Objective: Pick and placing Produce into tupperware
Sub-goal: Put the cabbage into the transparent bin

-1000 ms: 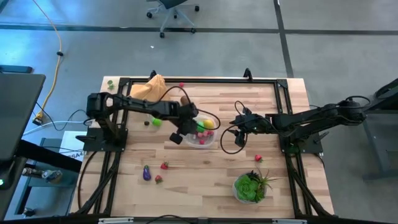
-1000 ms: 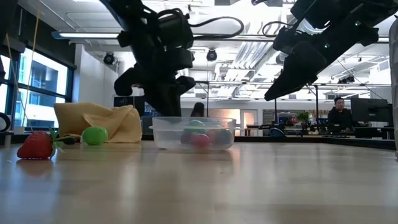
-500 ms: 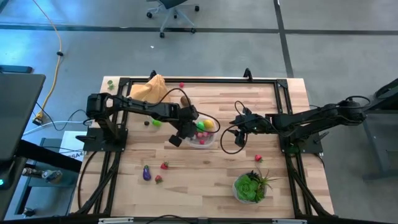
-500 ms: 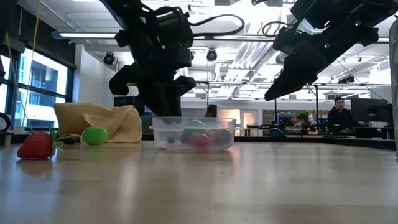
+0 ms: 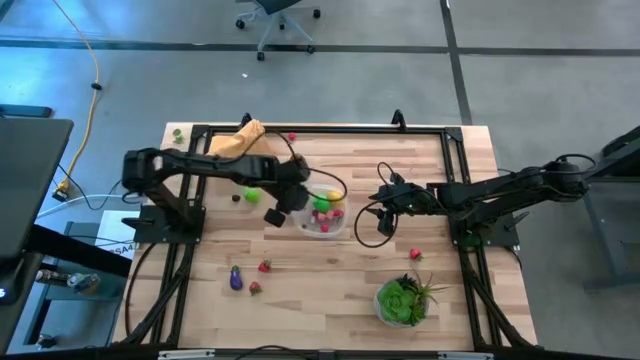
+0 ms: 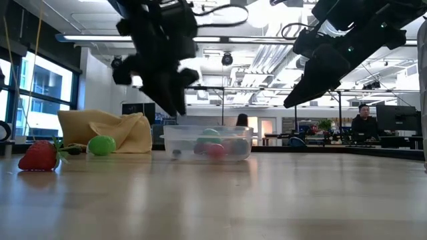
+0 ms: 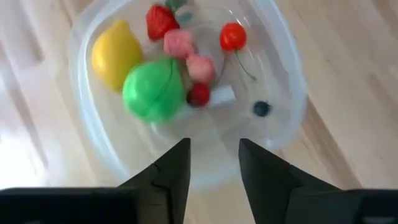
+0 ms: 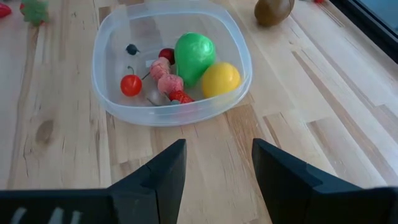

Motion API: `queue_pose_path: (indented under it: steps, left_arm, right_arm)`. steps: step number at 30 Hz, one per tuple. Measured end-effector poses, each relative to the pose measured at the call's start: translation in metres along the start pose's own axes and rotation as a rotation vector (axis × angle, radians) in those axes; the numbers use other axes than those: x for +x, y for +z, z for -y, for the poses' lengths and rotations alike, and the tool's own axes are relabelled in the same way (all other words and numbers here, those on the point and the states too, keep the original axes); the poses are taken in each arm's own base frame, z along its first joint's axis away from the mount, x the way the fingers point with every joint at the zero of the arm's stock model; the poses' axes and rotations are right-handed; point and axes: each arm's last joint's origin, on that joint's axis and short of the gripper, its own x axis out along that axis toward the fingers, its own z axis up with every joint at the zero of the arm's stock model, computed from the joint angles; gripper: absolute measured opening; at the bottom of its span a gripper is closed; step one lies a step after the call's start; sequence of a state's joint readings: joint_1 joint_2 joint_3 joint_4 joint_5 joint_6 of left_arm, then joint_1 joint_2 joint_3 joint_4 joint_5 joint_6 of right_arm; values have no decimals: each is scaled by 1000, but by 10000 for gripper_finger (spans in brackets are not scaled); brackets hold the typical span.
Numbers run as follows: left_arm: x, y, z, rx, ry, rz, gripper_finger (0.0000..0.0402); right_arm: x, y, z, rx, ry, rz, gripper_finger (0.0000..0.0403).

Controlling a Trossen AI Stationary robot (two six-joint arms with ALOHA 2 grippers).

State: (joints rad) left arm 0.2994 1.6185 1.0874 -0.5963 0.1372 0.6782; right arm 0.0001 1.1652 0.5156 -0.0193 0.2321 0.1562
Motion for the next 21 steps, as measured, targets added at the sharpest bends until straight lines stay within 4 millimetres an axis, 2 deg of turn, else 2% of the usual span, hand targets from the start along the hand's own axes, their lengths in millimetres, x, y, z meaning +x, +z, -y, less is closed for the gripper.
queue_pose_path:
  steps: [4, 9, 15, 18, 21]
  left_arm:
    - [-29, -8, 3, -99, 4, -20, 116]
    - [-54, -33, 6, -333, 51, -203, 119]
    - [-62, -65, -2, -531, 75, -378, 128]
    - [-59, -81, -5, -560, 61, -413, 135]
    - [-56, -94, -7, -681, 74, -434, 143]
  right_arm:
    - [0, 0, 0, 1, -1, 0, 176]
    - [0, 0, 0, 0, -1, 0, 176]
    - [0, 0, 0, 0, -1, 0, 176]
    - [0, 0, 0, 1, 0, 0, 176]
    - [0, 0, 0, 0, 0, 0, 176]
